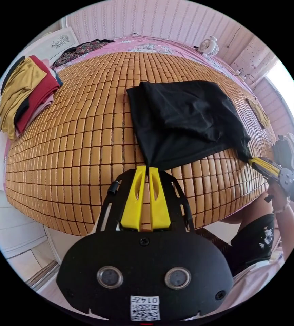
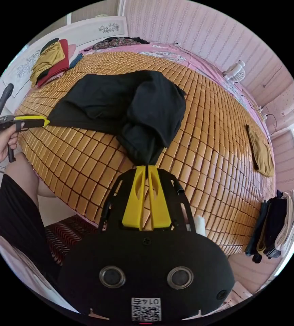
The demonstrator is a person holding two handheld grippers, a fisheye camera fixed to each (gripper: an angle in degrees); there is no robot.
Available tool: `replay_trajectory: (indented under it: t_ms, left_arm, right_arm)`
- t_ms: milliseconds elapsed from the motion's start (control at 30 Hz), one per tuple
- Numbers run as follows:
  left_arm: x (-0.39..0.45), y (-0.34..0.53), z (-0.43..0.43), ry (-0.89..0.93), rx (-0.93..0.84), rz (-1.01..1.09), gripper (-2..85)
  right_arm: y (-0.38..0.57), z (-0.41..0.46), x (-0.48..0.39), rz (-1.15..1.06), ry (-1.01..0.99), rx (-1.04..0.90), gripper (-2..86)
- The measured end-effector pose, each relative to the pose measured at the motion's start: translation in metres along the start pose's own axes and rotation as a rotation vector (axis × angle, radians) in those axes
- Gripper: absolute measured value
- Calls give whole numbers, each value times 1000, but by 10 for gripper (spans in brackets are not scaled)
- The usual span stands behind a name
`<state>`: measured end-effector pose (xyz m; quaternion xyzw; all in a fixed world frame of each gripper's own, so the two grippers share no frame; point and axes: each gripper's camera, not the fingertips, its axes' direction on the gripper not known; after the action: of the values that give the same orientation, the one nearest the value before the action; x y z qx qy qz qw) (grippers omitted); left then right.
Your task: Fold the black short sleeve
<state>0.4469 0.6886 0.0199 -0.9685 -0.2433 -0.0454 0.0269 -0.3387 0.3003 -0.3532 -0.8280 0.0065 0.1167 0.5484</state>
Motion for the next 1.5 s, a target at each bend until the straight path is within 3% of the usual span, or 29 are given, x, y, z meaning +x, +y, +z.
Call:
replay_trajectory:
  t_ms: [133, 400, 667, 900, 1067, 1167, 1300, 1433, 1500]
  left_arm:
    - [-22, 26, -34, 102, 123, -1, -6]
    - [-55, 84, -48, 187, 90, -42, -10]
    - [-54, 91, -47, 152, 65, -32, -10]
    - [-55, 93, -45, 150, 51, -28, -10]
    - [-60, 93, -44, 172, 51, -58, -10]
    - [-63, 94, -40, 163, 39, -58, -10]
    - [-71, 97, -36, 170, 26, -74, -10]
    - [-78, 100, -37, 175, 37, -81, -10]
    - [-80, 102, -37, 180, 38, -82, -10]
  right_arm:
    - [51, -30, 23, 20, 14, 84, -1]
    - [141, -16, 68, 229, -192, 65, 79]
    - [131, 28, 83, 347, -338, -90, 107]
    - [179, 14, 134, 525, -503, 164, 111]
    - [169, 54, 138, 562, -542, 41, 113]
    - [161, 72, 132, 608, -452, -16, 63]
    - [161, 93, 142, 629, -615, -70, 21]
    - [173, 83, 154, 665, -660, 25, 33]
    - [176, 81, 159, 709, -677, 55, 89]
